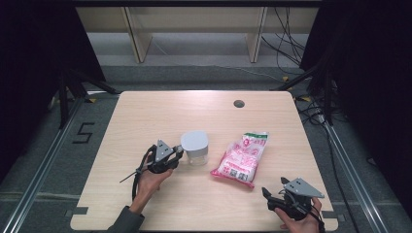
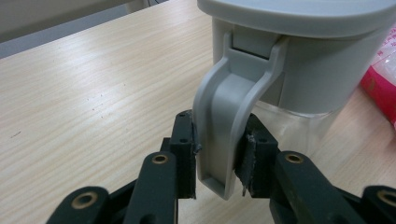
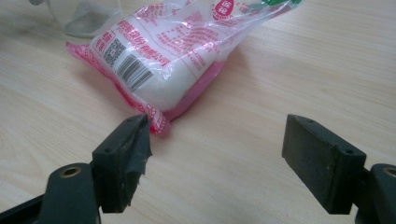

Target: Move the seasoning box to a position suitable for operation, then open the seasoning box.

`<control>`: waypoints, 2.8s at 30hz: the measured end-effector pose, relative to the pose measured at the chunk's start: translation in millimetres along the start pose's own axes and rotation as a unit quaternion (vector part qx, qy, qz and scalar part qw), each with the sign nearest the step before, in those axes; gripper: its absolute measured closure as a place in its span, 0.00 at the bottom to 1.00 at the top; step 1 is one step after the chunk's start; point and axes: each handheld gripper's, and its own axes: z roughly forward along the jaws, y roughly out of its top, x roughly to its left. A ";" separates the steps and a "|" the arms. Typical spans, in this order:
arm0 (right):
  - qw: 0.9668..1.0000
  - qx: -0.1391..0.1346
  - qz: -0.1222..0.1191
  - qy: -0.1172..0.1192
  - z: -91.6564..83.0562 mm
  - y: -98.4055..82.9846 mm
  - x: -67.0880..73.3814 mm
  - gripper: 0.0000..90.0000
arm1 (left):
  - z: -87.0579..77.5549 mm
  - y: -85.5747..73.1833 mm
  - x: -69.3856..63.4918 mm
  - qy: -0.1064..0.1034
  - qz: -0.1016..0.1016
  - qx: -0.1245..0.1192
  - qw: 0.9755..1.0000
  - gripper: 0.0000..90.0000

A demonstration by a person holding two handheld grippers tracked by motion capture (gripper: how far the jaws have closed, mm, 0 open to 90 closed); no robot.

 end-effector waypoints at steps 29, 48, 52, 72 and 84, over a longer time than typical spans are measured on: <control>1.000 0.007 0.024 0.003 -1.3 -3.4 -1.2 0.27 | 7.9 -0.1 -1.3 -0.034 -0.003 -0.019 0.999 0.79; 1.000 0.001 0.005 0.015 4.4 0.9 -3.2 0.27 | -18.6 4.4 7.4 -0.048 -0.046 -0.020 0.998 0.38; 1.000 -0.001 0.003 0.018 6.4 2.3 -2.1 0.28 | -27.9 11.5 5.2 -0.054 -0.043 -0.025 0.997 0.38; 0.999 -0.011 -0.005 0.036 15.3 11.7 5.0 0.27 | -41.9 38.4 0.0 -0.052 -0.032 -0.086 0.994 0.91; 0.999 -0.011 0.001 0.048 14.3 18.1 11.8 0.27 | -27.7 53.9 10.7 -0.026 0.073 -0.090 0.993 0.99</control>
